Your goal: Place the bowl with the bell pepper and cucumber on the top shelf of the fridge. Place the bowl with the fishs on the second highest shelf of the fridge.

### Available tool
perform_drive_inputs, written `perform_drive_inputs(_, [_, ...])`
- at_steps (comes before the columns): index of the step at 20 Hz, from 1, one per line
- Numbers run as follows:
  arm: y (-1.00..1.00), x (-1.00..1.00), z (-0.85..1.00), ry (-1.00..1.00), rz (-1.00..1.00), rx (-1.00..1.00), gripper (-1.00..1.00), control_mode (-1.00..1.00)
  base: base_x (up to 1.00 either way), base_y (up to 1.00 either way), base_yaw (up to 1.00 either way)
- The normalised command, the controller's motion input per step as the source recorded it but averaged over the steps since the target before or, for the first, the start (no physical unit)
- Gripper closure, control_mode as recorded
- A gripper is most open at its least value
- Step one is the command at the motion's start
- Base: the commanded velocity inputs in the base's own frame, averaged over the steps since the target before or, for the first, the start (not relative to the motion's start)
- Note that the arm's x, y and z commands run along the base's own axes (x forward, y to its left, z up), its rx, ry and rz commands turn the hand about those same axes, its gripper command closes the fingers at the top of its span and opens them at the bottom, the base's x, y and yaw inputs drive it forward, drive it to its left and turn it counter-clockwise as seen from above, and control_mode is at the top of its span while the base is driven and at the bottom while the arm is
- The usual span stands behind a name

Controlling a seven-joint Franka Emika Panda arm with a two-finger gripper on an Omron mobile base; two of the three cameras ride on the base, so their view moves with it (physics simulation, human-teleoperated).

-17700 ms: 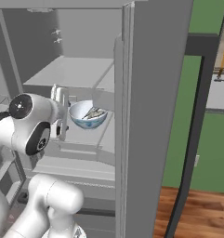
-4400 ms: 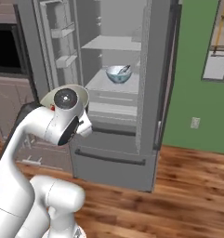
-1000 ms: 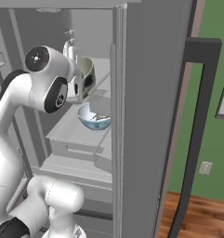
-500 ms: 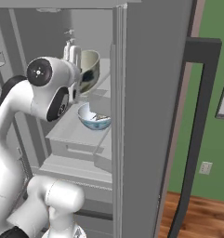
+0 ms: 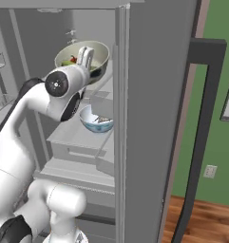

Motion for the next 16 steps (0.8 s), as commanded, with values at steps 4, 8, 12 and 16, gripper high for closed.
perform_drive_inputs(4, [0.0, 0.99, -0.01, 0.12, -0.03, 0.0, 1.0, -1.0, 0.0, 0.0, 0.0])
perform_drive_inputs(8, [0.0, 0.72, 0.0, 0.21, -0.02, 0.0, 1.0, -1.0, 0.0, 0.0, 0.0])
perform_drive_inputs(12, [0.02, 0.18, 0.05, 0.05, -0.03, 0.0, -1.0, -1.0, 0.0, 0.0, 0.0])
perform_drive_inputs(16, [0.05, -0.27, 0.51, -0.08, 0.0, 0.0, -1.0, -1.0, 0.0, 0.0, 0.0])
